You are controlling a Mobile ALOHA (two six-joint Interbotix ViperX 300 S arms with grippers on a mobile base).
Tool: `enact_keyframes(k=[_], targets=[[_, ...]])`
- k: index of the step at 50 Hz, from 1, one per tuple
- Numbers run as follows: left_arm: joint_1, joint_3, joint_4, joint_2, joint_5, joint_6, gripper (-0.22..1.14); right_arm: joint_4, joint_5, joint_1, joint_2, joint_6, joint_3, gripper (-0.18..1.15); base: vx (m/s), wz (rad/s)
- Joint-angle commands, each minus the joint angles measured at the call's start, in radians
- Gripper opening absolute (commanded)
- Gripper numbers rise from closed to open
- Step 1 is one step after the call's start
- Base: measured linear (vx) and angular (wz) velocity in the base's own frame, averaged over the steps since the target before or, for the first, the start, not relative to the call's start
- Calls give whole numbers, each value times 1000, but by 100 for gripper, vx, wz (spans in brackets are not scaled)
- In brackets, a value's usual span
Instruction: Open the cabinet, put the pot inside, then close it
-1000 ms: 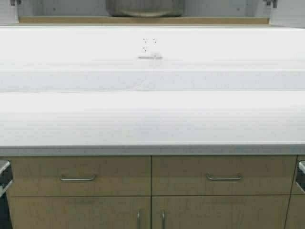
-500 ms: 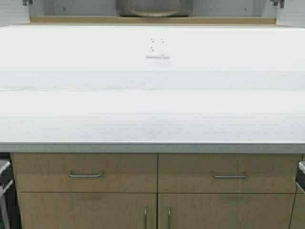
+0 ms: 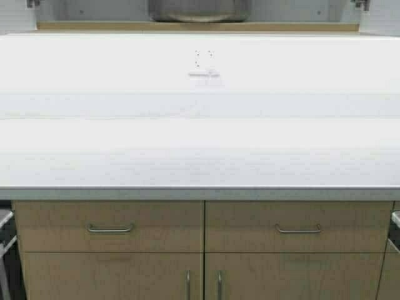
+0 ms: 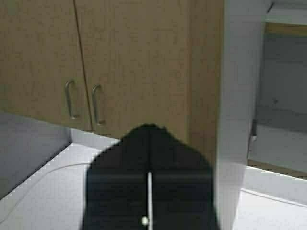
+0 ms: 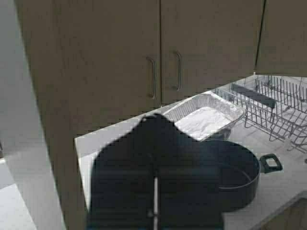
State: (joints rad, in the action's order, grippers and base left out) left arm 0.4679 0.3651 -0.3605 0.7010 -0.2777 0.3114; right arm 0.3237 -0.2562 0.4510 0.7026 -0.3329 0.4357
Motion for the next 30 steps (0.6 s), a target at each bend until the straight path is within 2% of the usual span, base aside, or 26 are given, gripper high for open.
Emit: enact_keyframes(k=[1,10,20,30], targets=[[64,-18,5,-29,6,-43,4,3,6,8,-57,-2,-100,7,0,0],[77,-25,5,-86,32,-66,4,2,6,12,-141,2,-144,7,0,0],[77,-38,-32,-141,38,-78,4,-14,3,11,-229,3,-123,7,0,0],[17,-41,-48,-161,37,-75,4,-43,38,-58,-239,9,-74,7,1,0]])
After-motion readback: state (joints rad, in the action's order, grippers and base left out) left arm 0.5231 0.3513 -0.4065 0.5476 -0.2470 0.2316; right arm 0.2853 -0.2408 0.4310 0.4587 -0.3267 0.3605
